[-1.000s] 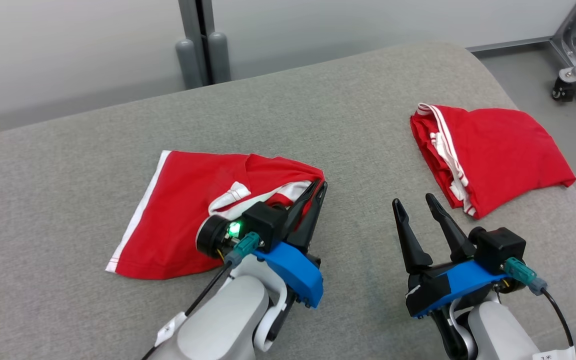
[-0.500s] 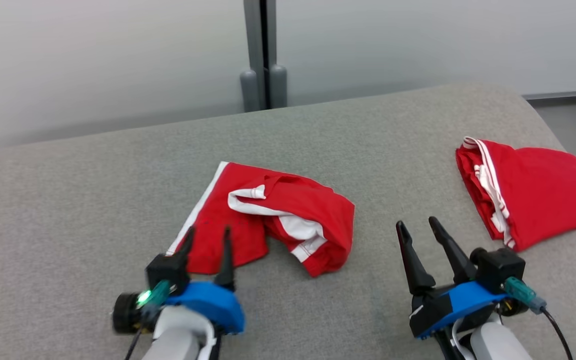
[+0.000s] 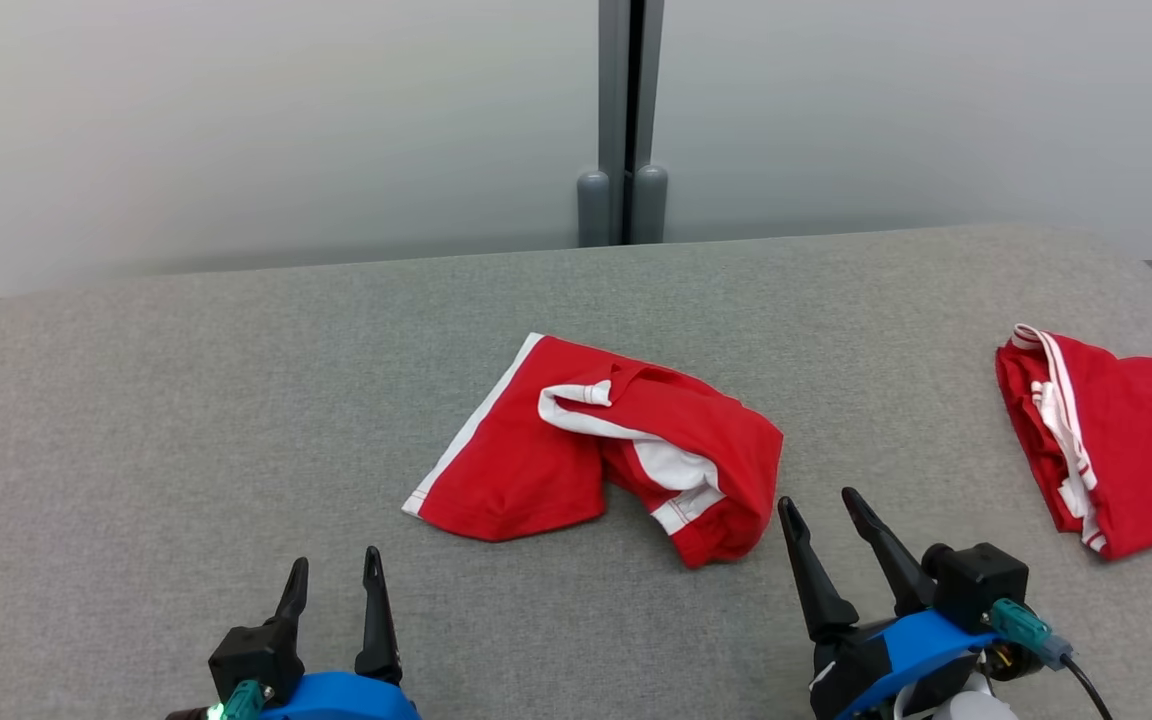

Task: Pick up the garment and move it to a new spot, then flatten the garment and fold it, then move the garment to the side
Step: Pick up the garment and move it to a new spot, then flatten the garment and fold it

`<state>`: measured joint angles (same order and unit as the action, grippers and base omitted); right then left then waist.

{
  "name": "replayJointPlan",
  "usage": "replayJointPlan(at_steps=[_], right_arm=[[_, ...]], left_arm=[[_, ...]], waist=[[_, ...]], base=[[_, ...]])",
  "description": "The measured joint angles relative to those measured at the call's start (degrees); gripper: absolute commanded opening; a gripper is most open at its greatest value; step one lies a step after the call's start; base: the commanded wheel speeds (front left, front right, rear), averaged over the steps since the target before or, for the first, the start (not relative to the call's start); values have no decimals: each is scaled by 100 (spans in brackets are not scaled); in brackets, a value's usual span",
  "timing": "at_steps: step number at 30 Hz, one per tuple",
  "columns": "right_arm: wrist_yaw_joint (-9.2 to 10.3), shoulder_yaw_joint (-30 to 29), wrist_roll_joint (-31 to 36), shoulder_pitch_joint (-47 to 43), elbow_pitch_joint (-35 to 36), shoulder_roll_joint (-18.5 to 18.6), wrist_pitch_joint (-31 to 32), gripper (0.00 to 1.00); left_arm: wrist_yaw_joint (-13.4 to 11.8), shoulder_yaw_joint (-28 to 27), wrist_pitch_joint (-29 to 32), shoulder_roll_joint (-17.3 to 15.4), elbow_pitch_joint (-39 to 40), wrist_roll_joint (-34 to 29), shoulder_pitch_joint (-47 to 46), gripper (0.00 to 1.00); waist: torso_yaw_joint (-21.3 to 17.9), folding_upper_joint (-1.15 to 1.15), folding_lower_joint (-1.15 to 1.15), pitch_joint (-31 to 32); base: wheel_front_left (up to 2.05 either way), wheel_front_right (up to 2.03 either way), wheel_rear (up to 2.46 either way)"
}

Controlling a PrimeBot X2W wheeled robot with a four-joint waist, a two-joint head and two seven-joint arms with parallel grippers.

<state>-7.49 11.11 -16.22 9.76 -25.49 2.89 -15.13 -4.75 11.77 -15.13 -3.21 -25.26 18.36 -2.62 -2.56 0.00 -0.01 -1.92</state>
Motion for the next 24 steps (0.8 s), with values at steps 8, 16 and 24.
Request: replayJointPlan(at_steps=[8, 16, 24], right_arm=[[0, 305, 127, 99, 58, -1, 0, 100], [0, 511, 425, 771, -216, 5, 0, 100], [0, 249, 1066, 938, -898, 274, 0, 100]], left_arm=[[118, 116, 0, 24, 3, 14, -55, 100], [77, 438, -1, 31, -81, 265, -130, 100], [-23, 525, -1, 31, -170, 382, -48, 100]], waist=[[191, 0, 1, -115], [602, 0, 1, -164], [982, 1, 1, -220]], base=[[0, 0, 0], [0, 0, 0], [0, 0, 0]])
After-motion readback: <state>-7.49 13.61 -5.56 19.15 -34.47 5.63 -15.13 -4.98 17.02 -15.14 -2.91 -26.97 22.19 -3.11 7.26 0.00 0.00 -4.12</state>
